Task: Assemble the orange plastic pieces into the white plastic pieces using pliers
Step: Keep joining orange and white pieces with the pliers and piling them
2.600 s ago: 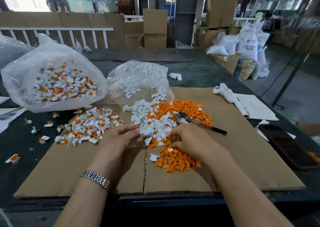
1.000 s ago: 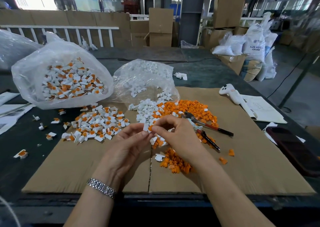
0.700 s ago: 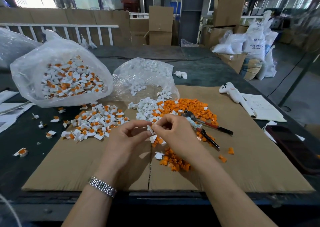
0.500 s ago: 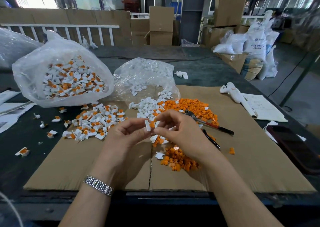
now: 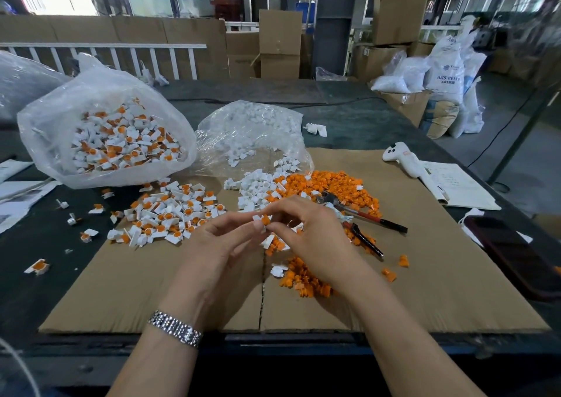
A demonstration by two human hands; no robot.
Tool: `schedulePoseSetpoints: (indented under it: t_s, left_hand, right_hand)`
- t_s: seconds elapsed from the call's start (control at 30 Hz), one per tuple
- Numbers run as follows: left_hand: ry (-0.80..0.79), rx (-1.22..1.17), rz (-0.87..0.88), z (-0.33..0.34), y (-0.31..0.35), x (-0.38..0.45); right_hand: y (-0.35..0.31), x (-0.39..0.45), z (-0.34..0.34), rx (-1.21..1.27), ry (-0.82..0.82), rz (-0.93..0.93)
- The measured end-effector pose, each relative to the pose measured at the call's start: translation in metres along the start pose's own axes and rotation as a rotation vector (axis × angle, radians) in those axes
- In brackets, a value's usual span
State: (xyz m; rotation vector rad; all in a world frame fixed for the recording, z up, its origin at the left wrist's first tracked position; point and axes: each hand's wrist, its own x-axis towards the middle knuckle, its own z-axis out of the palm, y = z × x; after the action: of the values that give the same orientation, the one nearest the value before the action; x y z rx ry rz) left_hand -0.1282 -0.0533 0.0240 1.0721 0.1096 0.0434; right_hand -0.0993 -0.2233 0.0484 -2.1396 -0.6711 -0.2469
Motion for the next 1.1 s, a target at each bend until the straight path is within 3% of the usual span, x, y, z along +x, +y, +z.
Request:
schedulePoseSetpoints:
  t_s: [0.27, 0.5, 0.6, 0.67, 0.8, 0.9, 1.1]
  left_hand:
    - [0.107, 0.13, -0.014, 0.002, -0.003, 0.005]
    - [0.162, 0.074, -0.058, 0.008, -0.005, 0.005]
    - [0.177, -0.012, -0.094, 0.006, -0.004, 0.008]
    - [0.191, -0.004, -0.091, 0.0, -0.005, 0.012]
    - [0.209, 0.041, -0.128, -0.009, -0.007, 0.017]
    - [0.22, 0.079, -0.141, -0.009, -0.008, 0.018]
    - [0.229, 0.077, -0.162, -0.003, -0.004, 0.018]
  right_hand:
    - [0.0, -0.003, 0.005, -0.064, -0.008, -0.017]
    - [0.009, -0.001, 0.006, -0.121, -0.028, -0.014]
    - [0.026, 0.005, -0.007, -0.192, 0.069, 0.106]
    - [0.046, 0.011, -0.022, -0.417, 0.11, 0.282]
    - [0.077, 0.016, -0.046, -0.746, -0.134, 0.623]
    - [0.086, 0.019, -0.048, -0.79, -0.209, 0.613]
    - [0.078, 0.022, -0.05, -0.826, -0.139, 0.564]
